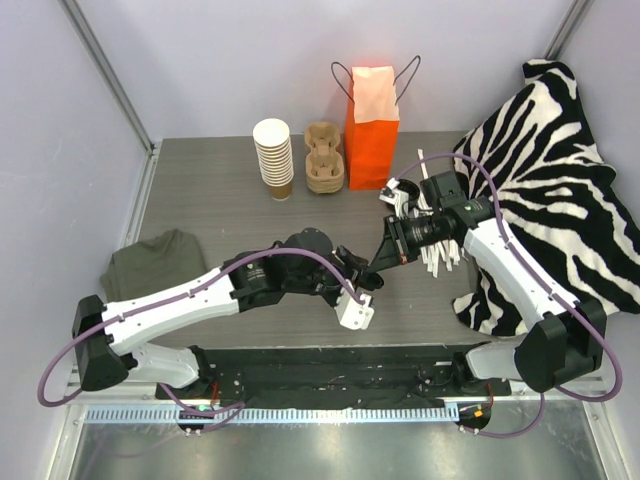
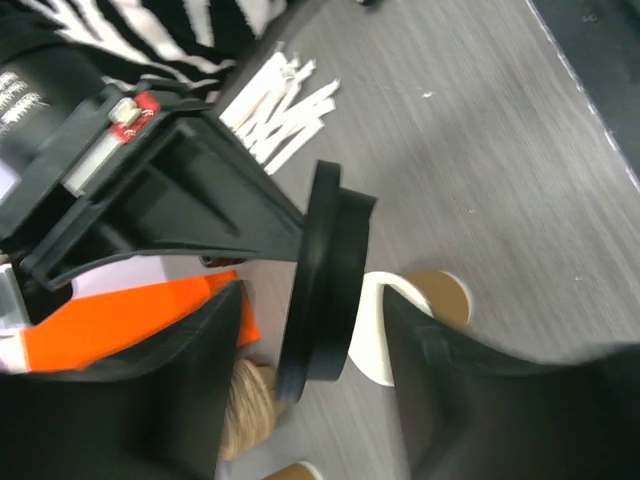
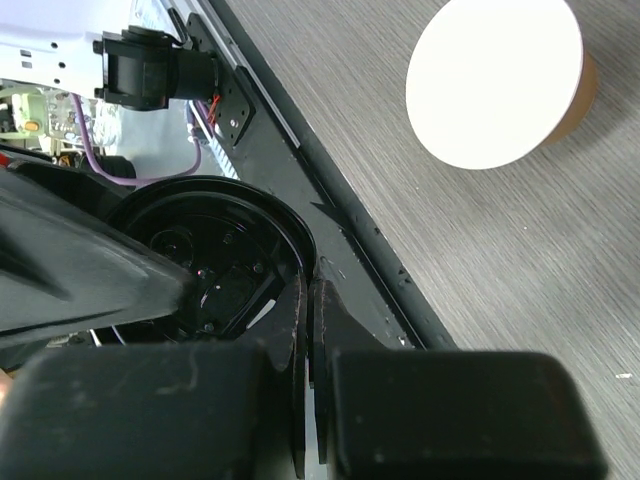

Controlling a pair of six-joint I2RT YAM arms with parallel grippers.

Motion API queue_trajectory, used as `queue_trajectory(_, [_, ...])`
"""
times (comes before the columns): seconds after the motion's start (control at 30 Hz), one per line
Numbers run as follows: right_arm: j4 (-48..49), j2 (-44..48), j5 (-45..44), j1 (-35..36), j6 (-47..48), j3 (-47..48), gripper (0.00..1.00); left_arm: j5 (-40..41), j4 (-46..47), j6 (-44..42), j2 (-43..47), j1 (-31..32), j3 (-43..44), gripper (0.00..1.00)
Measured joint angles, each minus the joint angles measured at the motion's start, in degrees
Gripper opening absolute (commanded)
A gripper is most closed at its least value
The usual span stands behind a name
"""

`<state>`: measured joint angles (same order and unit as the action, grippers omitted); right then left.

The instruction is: Pack the takeout coffee

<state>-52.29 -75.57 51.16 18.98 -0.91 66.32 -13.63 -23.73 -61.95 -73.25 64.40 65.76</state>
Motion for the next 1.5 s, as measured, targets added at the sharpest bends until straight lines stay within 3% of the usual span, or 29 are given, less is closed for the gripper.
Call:
queue_trajectory(0.03, [-0.2, 0.0, 0.0, 0.04, 0.22, 0.0, 0.01, 0.07, -0.42, 0.44, -0.37, 0.09, 0.15, 0.4])
queue_trajectory(0.07, [-0.48, 0.0, -0.04, 0.11, 0.5, 0.07, 0.03, 0.17, -1.03, 0.52, -0.85, 0.15, 0.57, 0.28])
queue_trajectory(0.13, [-1.01, 0.0, -0.22, 0.2, 0.92, 0.52, 0.07, 0.33, -1.57, 1.62, -1.33, 0.15, 1.22, 0.19])
queue_trajectory(0.17, [-1.27, 0.0, -0.57, 0.2, 1.09, 0.96, 0.16, 0.5, -1.9, 2.23, -1.36, 0.17, 1.53, 0.14])
queue_trajectory(0.37, [-2.84, -0.85, -3.69, 0.24, 2.6, 6.6, 0.54, 3.5, -1.88, 11.82, -1.36, 0.07, 2.91, 0.11])
queue_trajectory(0.4, [-3.3, -1.38, -4.9, 0.26, 2.97, 8.22, 0.62, 4.02, -2.03, 14.84, -1.36, -0.15, 3.28, 0.11])
queue_trajectory(0.43, [-3.56, -1.86, -5.92, 0.24, 3.37, 9.51, 0.77, 4.28, -2.19, 17.35, -1.38, -0.52, 3.69, 0.11])
queue_trajectory(0.57, [-4.0, -4.13, -10.6, -1.38, 5.33, 16.48, 0.94, 3.67, -3.41, 33.97, -1.4, -5.38, 7.23, 0.1])
queue_trajectory(0.73, [-0.74, -4.31, -15.1, -6.62, 3.41, 20.5, 0.93, -3.61, -3.28, 60.13, -2.6, -21.7, 12.04, 0.07])
queue_trajectory(0.87, [4.33, -3.04, -18.03, -8.85, -1.11, 18.73, 0.8, -8.35, 2.01, 78.93, -2.86, -30.51, 9.4, 0.08])
queue_trajectory(1.0, [7.39, -1.9, -18.25, -8.85, -5.27, 16.63, 0.68, -12.52, 9.46, 94.18, -3.54, -31.93, 4.61, 0.08])
queue_trajectory(1.2, [10.64, -1.79, -16.15, -8.81, -9.27, 12.83, 0.61, -16.44, 23.34, 112.98, -5.51, -32.2, -3.52, 0.08])
queue_trajectory(1.5, [13.55, -1.51, -12.2, -7.41, -11.78, 10.05, 0.5, -18.05, 30.36, 122.11, -6.25, -32.65, -7.41, 0.06])
